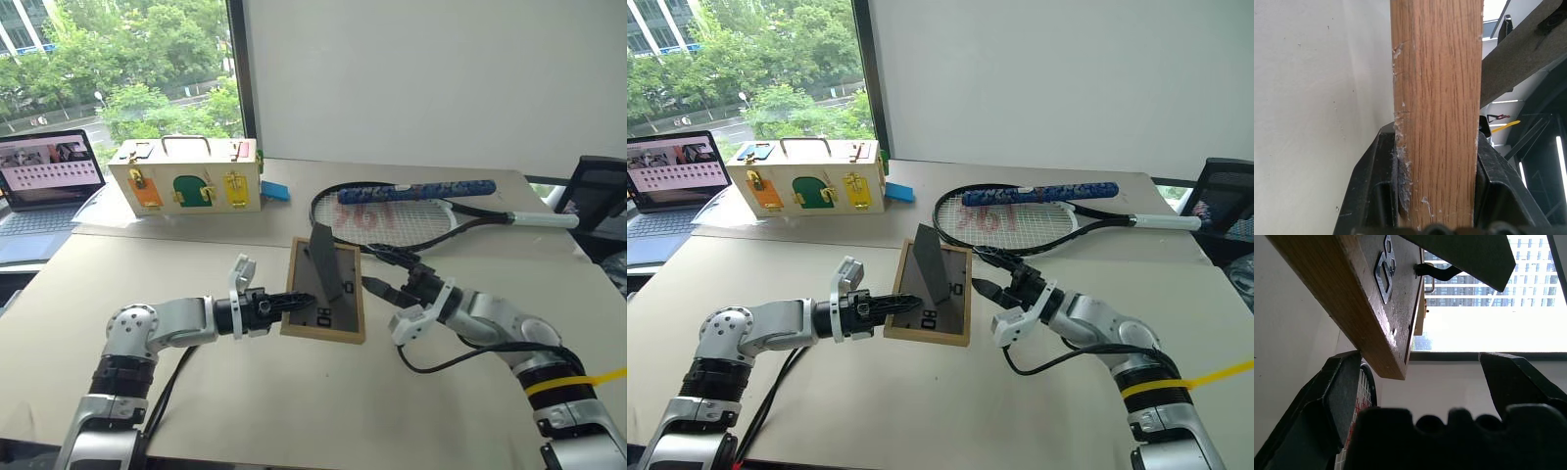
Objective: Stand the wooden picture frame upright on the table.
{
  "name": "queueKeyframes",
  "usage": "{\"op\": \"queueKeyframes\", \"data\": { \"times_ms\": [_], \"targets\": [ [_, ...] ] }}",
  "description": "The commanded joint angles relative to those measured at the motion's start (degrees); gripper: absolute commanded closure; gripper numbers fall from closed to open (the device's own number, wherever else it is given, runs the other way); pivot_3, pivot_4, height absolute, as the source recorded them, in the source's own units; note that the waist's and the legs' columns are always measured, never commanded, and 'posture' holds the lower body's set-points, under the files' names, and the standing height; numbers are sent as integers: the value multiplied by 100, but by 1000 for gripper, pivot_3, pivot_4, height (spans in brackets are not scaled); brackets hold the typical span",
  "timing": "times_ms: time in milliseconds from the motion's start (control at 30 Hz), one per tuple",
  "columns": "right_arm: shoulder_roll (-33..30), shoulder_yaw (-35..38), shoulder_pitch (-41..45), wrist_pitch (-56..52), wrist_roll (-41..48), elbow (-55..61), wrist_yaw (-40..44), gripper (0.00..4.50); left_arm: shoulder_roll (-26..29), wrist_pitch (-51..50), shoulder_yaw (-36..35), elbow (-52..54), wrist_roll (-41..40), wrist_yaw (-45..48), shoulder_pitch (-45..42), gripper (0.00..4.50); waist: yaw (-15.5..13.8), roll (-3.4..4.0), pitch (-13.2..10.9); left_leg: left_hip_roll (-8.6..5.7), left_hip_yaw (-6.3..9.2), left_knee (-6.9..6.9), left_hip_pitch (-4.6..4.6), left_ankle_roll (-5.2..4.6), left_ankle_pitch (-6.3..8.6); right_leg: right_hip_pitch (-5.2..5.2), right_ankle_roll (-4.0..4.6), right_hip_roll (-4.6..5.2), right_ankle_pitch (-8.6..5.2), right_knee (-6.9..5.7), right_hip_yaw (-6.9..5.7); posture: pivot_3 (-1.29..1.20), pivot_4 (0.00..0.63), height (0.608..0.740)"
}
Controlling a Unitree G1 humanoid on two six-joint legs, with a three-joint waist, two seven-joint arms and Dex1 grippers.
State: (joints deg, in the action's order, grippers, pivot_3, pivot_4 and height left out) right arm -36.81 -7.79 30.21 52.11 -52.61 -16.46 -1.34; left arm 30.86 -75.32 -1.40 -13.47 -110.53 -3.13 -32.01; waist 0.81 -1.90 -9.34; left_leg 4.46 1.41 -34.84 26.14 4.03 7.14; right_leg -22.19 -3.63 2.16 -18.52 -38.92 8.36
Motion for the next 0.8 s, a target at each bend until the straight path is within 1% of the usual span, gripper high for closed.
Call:
{"op": "queueKeyframes", "data": {
  "times_ms": [33, 133, 300, 333, 367, 433, 500, 533, 600, 633, 667, 733, 767, 800],
  "targets": [
    [-72, -107, 181, 22, 44, 125, -355, 51, 17, -194, 224, 242, -207, 155, -168, 3330, 0, 0, 0, -2, 1, -1, 0, -1, 0, 1, 0, 2, 0, 0, -1, 0, 150, 720],
    [-227, -165, 169, -28, 33, -35, -529, 51, 57, -165, 258, 235, -241, 204, -164, 3330, 0, 0, 0, -5, 4, 0, 0, -3, -2, 3, 0, 6, 0, -1, -4, 0, 150, 720],
    [-244, -236, 249, -77, 114, 64, -719, 51, 48, -132, 339, 252, -182, 257, -172, 3330, 16, 0, 0, -5, 5, -1, 0, -5, -3, 4, 0, 6, 0, -4, -6, 0, 150, 720],
    [-240, -242, 244, -75, 145, 90, -723, 446, 43, -128, 339, 248, -145, 276, -182, 3330, 17, 0, 0, -5, 5, -1, 0, -5, -3, 3, 0, 6, 0, -4, -6, 0, 150, 720],
    [-240, -246, 236, -74, 162, 108, -729, 559, 42, -122, 338, 238, -120, 290, -191, 3330, 17, 0, 0, -5, 5, -1, 0, -5, -3, 4, 0, 6, 0, -4, -6, 0, 150, 720],
    [-259, -260, 178, -46, 194, 126, -722, 1053, 24, -70, 314, 198, -35, 287, -212, 3330, 10, 0, 0, -5, 5, -1, 0, -5, -4, 4, 0, 6, 0, -4, -6, 0, 150, 720],
    [-278, -264, 122, -21, 252, 120, -708, 1814, 9, -19, 277, 138, 48, 307, -235, 3330, 7, 0, 0, -6, 6, -2, 0, -6, -4, 4, 0, 7, 0, -4, -7, 0, 150, 720],
    [-285, -259, 100, -18, 269, 133, -709, 2058, 10, -18, 260, 117, 96, 334, -247, 3330, 7, 0, 0, -6, 5, -2, 0, -6, -4, 5, 0, 7, 0, -4, -7, 0, 150, 720],
    [-285, -238, 64, -25, 310, 181, -719, 2828, 27, -53, 243, 185, 326, 479, -252, 3330, 6, 0, 0, -6, 6, -2, 0, -6, -4, 5, 0, 8, 0, -4, -7, 0, 150, 720],
    [-279, -233, 55, -37, 330, 215, -728, 3127, 29, -68, 250, 242, 430, 547, -239, 3330, 7, 0, 0, -8, 6, -2, 0, -6, -4, 5, 0, 8, 0, -5, -7, 0, 150, 720],
    [-271, -233, 49, -52, 347, 249, -737, 3197, 28, -79, 265, 318, 548, 632, -219, 3330, 9, 0, 0, -7, 7, -2, 0, -7, -5, 5, 0, 8, 0, -5, -9, 0, 150, 720],
    [-256, -238, 48, -78, 370, 293, -757, 3206, 15, -88, 275, 409, 693, 787, -179, 2332, 9, 0, 0, -7, 7, -1, 0, -7, -5, 5, 0, 8, 0, -5, -10, 0, 150, 720],
    [-254, -240, 48, -86, 374, 304, -759, 3234, -7, -70, 252, 411, 711, 831, -156, 2081, 10, 1, 0, -7, 9, -1, 0, -6, -5, 6, 0, 8, 0, -5, -12, 0, 150, 720],
    [-252, -243, 54, -93, 381, 302, -757, 3274, -19, -64, 219, 407, 751, 885, -144, 1649, 13, 1, 0, -8, 9, -3, 0, -7, -5, 8, 0, 9, 0, -5, -11, 0, 150, 720]
  ]
}}
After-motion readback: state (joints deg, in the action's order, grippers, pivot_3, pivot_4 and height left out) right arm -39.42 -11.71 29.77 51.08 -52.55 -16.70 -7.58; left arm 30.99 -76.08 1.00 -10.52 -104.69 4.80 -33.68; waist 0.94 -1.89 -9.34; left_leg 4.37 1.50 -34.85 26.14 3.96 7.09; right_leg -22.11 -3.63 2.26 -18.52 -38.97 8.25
